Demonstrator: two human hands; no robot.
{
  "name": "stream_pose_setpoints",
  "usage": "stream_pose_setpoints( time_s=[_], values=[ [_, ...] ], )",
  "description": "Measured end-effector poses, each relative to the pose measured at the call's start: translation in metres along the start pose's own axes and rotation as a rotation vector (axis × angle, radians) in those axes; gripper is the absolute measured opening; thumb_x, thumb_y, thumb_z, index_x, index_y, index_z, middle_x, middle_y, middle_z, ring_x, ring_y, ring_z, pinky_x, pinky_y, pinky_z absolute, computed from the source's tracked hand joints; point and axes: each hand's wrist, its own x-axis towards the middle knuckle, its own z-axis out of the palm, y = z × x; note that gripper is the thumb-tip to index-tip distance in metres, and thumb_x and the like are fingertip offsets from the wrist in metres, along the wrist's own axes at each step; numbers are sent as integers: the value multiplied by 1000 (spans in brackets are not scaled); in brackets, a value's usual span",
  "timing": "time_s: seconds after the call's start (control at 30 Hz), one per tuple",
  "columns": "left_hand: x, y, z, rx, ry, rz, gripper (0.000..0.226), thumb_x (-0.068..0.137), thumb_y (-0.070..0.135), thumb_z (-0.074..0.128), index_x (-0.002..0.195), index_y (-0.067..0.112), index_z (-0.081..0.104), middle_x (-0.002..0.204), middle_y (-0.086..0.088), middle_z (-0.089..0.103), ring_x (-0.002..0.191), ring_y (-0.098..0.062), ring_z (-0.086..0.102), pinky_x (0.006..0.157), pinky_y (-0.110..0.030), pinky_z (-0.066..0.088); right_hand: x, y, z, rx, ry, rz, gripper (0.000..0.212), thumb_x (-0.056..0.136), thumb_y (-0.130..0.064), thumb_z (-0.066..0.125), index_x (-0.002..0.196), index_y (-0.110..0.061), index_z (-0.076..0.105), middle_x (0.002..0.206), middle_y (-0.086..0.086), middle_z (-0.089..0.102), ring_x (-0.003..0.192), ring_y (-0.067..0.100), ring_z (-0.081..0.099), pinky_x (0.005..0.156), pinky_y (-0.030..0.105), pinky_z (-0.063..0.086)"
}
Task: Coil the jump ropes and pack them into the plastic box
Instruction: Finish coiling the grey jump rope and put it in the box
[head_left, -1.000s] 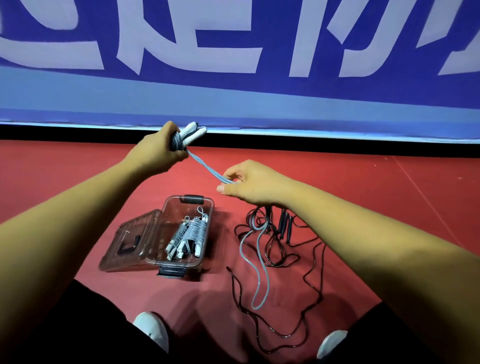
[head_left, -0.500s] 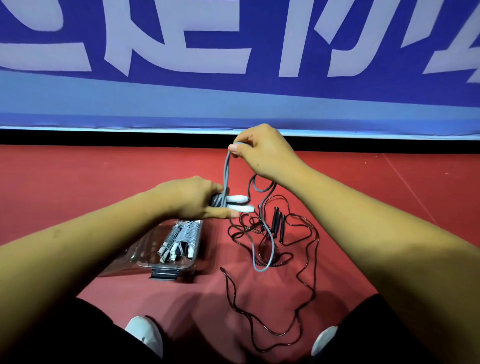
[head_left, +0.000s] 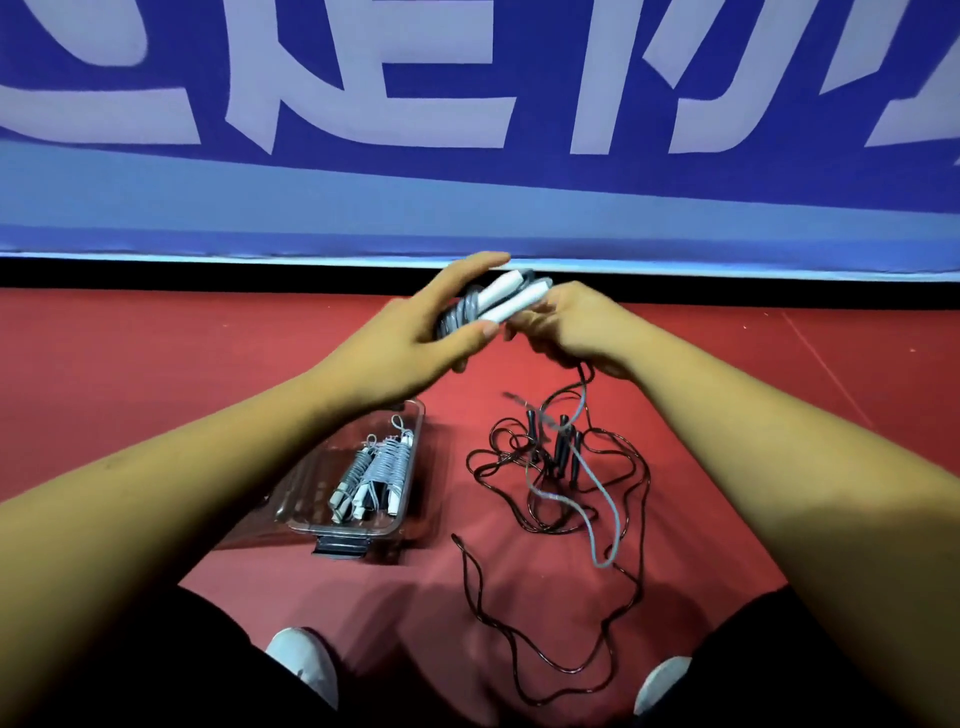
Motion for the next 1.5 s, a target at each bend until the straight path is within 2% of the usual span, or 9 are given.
stream_pose_setpoints(
  time_s=[0.1, 0.33, 0.57, 0.87, 1.03, 1.1, 1.2, 1.33, 1.5],
  values=[
    [6, -6, -13, -21, 60, -60, 27, 97, 30, 61, 123, 33, 57, 68, 7, 62, 48, -3, 47, 49, -16, 38, -1, 3, 17, 19, -177, 72, 38, 98, -45, 50, 81, -14, 66, 53, 2, 36, 44, 14, 25, 45, 21, 21],
    [15, -38, -55, 73, 276, -269, 25, 88, 30, 72, 101, 21, 52, 66, -6, 63, 43, -18, 43, 43, -23, 36, -7, -4, 48, 10, -306, 71, 40, 104, -40, 35, 87, -11, 56, 49, -1, 39, 42, 16, 35, 48, 25, 29],
    [7, -60, -60, 648, 139, -248, 30, 81, 36, 75, 94, 25, 50, 82, -2, 62, 72, -29, 57, 61, -36, 43, -21, -24, 59, -494, -266, -218, 21, 96, -27, 56, 88, -8, 61, 65, -4, 50, 56, 10, 41, 52, 15, 32],
    [3, -60, -38, 857, -110, -286, 32, 83, 42, 65, 111, 36, 52, 95, -1, 66, 85, -31, 61, 65, -35, 46, -26, -39, 46, -508, -105, -319, 30, 95, -27, 58, 77, -5, 67, 55, -2, 44, 48, 9, 33, 45, 21, 24],
    [3, -45, -13, 836, -329, -252, 48, 75, 68, 67, 105, 31, 59, 81, 5, 65, 84, -25, 63, 70, -33, 49, -20, -38, 30, -438, 56, -353, 21, 91, -23, 64, 81, -10, 75, 64, -4, 63, 55, -1, 51, 53, 13, 33],
    [4, -33, -6, 796, -349, -223, 49, 71, 80, 60, 84, 33, 53, 69, 9, 59, 69, -18, 57, 68, -32, 46, -17, -35, 22, -411, 121, -331, 19, 89, -26, 66, 81, -12, 75, 71, -3, 68, 62, 2, 55, 60, 19, 39],
    [1, -17, 1, 712, -357, -172, 37, 80, 70, 60, 67, 39, 43, 55, 9, 49, 53, -3, 46, 54, -29, 35, -12, -30, 12, -369, 165, -307, 18, 85, -31, 71, 78, -14, 74, 65, -6, 64, 55, 1, 49, 56, 19, 36],
    [0, -13, 5, 609, -353, -77, 35, 87, 57, 59, 84, 23, 56, 53, 4, 48, 49, -7, 44, 50, -26, 31, -6, -20, 3, -298, 211, -231, 24, 73, -34, 81, 71, -13, 71, 58, -2, 57, 47, 4, 43, 51, 24, 39],
    [-3, -7, 7, 489, -309, -25, 25, 94, 50, 54, 83, 31, 44, 57, 3, 46, 51, -9, 44, 49, -26, 27, -1, -4, -1, -200, 107, -197, 15, 79, -28, 78, 78, -14, 73, 72, 8, 67, 60, 8, 48, 59, 24, 39]
  ],
)
